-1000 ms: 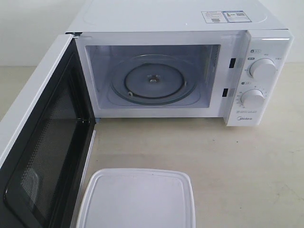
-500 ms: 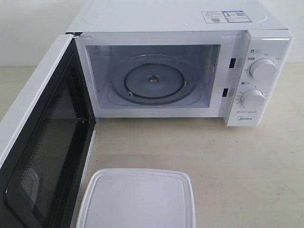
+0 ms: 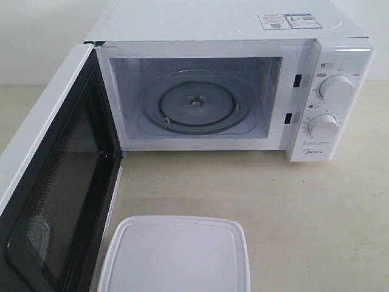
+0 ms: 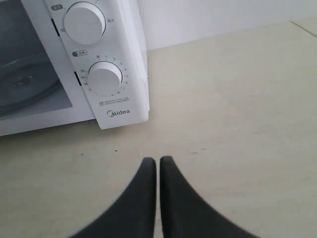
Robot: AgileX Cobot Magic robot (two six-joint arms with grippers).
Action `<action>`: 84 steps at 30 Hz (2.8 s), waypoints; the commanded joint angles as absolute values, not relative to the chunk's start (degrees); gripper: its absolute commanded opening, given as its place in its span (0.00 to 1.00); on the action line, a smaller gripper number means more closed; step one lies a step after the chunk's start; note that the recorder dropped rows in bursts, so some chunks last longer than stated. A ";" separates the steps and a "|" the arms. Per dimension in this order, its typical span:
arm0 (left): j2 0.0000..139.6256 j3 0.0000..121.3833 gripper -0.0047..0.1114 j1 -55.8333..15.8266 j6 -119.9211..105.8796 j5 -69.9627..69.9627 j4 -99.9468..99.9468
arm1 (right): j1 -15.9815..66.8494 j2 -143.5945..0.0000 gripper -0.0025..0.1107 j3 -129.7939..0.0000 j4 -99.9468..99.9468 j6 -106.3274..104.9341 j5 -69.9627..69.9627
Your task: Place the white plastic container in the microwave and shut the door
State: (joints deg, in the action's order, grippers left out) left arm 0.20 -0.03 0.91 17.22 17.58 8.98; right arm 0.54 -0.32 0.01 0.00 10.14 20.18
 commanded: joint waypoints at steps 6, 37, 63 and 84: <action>0.00 0.00 0.08 1.06 17.00 17.62 8.72 | 0.60 0.00 0.02 0.00 0.52 10.14 19.56; 0.00 0.00 0.08 1.03 17.00 17.50 8.72 | 0.60 0.00 0.02 0.00 0.54 12.81 -16.44; 0.00 0.00 0.08 1.03 17.00 17.50 8.72 | 1.02 -41.36 0.02 -45.52 -19.15 -13.18 32.00; 0.00 0.00 0.08 1.03 17.00 17.50 8.72 | 11.46 -74.86 0.02 -34.91 -65.34 -41.92 57.07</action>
